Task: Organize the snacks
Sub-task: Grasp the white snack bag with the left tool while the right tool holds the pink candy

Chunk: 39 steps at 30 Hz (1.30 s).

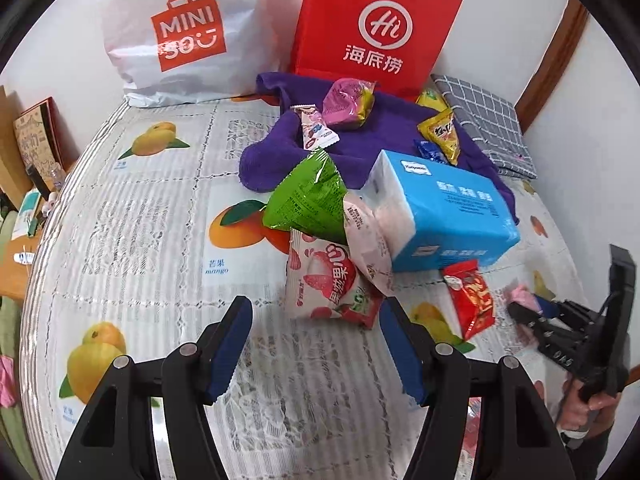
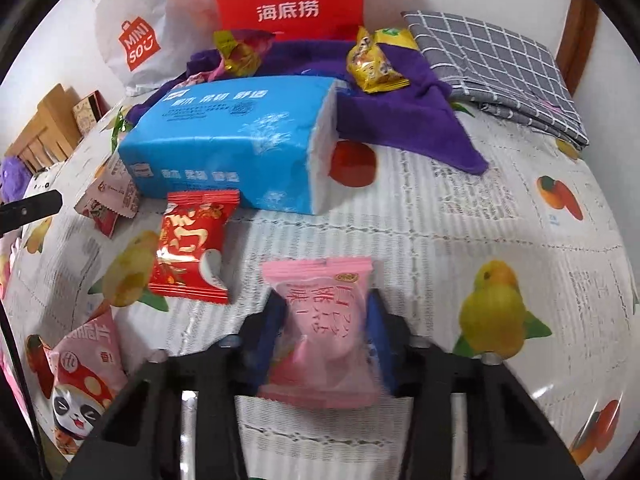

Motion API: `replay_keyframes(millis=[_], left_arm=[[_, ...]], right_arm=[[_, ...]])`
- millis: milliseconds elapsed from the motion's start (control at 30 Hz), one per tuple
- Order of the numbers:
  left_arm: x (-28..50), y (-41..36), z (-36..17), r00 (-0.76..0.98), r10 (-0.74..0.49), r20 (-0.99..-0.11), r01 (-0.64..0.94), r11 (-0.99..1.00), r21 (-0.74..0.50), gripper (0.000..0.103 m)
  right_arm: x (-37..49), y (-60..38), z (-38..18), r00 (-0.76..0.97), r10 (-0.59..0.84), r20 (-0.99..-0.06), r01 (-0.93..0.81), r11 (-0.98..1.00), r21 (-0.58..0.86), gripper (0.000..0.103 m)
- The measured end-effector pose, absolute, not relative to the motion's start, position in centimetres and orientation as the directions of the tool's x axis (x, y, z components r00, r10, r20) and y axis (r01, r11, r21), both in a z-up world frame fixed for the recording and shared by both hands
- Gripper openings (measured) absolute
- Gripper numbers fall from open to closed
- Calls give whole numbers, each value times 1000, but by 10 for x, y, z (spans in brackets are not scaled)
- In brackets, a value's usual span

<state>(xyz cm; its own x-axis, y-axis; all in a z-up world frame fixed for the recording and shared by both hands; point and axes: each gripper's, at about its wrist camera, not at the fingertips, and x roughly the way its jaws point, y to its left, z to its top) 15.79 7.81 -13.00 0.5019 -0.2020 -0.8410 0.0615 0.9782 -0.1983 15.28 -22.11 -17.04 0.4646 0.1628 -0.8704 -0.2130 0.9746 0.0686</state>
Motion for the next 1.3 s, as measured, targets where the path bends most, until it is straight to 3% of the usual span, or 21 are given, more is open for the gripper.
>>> replay_keyframes(millis=[367, 433, 600, 833, 1300], left_arm=[[181, 46, -162, 457, -135, -879, 126, 988, -87, 64], [183, 41, -164, 463, -121, -878, 131, 989, -67, 71], [183, 28, -169, 491, -67, -868, 154, 988, 11, 74], [175, 33, -164, 504, -115, -856, 159, 986, -39, 54], [146, 38, -153, 510, -174, -842, 151, 982, -111, 53]], right_arm=[[158, -241, -176, 533, 143, -834, -196, 980, 43, 38], [159, -243, -176, 537, 155, -830, -191, 980, 59, 39], [159, -244, -177, 555, 160, -816, -186, 980, 66, 39], [156, -242, -179, 572, 144, -808, -183, 982, 46, 40], [156, -241, -179, 576, 139, -806, -186, 982, 36, 40]])
